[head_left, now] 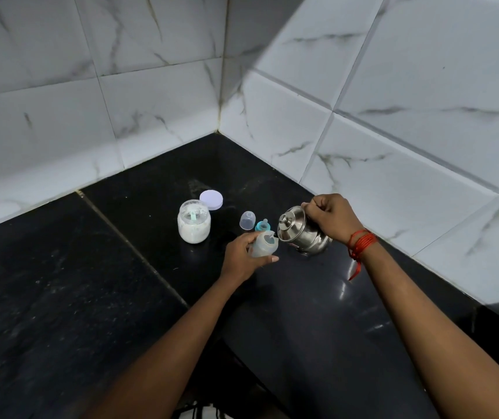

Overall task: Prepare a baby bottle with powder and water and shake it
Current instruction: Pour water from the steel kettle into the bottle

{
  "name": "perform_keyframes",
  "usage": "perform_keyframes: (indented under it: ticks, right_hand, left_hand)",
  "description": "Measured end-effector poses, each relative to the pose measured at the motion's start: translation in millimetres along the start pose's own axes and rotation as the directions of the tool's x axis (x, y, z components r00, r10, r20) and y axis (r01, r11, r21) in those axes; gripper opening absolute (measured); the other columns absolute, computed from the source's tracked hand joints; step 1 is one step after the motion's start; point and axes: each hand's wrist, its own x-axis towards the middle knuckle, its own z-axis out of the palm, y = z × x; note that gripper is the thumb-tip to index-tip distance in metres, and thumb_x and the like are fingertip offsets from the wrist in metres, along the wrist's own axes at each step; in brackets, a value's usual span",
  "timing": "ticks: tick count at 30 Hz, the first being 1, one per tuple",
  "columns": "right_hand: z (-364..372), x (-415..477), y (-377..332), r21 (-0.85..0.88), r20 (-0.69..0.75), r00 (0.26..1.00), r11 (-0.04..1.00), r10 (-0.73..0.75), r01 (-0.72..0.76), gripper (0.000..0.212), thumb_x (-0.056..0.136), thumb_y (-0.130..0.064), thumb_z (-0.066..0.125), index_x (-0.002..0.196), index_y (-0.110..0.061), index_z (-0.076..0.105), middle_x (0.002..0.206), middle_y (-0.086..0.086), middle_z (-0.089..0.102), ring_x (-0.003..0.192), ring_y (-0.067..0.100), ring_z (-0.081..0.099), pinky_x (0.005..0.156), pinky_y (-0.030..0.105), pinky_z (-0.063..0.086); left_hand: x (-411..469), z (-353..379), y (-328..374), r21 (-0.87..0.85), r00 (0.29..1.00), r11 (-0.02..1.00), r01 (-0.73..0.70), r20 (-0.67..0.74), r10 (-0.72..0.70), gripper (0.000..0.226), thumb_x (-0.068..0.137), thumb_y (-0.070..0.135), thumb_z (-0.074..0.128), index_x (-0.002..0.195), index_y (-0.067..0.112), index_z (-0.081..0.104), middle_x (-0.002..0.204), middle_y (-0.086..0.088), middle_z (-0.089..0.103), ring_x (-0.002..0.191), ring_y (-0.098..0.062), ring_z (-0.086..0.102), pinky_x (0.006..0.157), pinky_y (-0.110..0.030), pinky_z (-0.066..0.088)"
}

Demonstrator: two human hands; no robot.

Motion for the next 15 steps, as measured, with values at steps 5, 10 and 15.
perform_keyframes:
  ticks: [5,10,15]
  right_hand:
    - [-1.6,0.7,-2.7,-0.029,0.007,1.0,1.0,-0.005,0.005,0.052,0.095,-0.021,0.064,0.049,-0.019,0.04,0.039,-0.013,0.042,0.044,0.004,0.036,0.052,0.026,0.036]
    - [-2.4,1.1,-2.2,-0.028,0.022,1.0,1.0,-0.01,0.011,0.048,0.095,-0.022,0.064,0.051,-0.018,0.044,0.049,-0.004,0.05,0.049,0.01,0.041,0.056,0.027,0.039]
    - [-2.5,1.2,-2.4,-0.044,0.019,1.0,0.999,-0.002,0.003,0.051,0.094,-0.021,0.064,0.048,-0.02,0.042,0.04,-0.013,0.046,0.043,0.003,0.039,0.055,0.026,0.039]
  left_hand:
    - [2.1,3.2,-5.1,-0.01,1.0,1.0,-0.003,0.005,0.003,0.059,0.062,0.021,0.1,0.113,0.032,0.073,0.115,0.008,0.076,0.109,-0.004,0.07,0.092,-0.018,0.054]
    - [5.0,6.0,-5.9,-0.046,1.0,0.999,0.007,0.009,-0.007,0.057,0.063,0.018,0.1,0.112,0.031,0.072,0.112,0.008,0.077,0.106,-0.004,0.071,0.092,-0.02,0.056]
    - [4.6,9.7,-8.8,-0.071,0.998,0.996,0.055,0.044,-0.052,0.059,0.066,0.017,0.098,0.119,0.019,0.073,0.115,0.006,0.076,0.108,-0.005,0.071,0.094,-0.022,0.057]
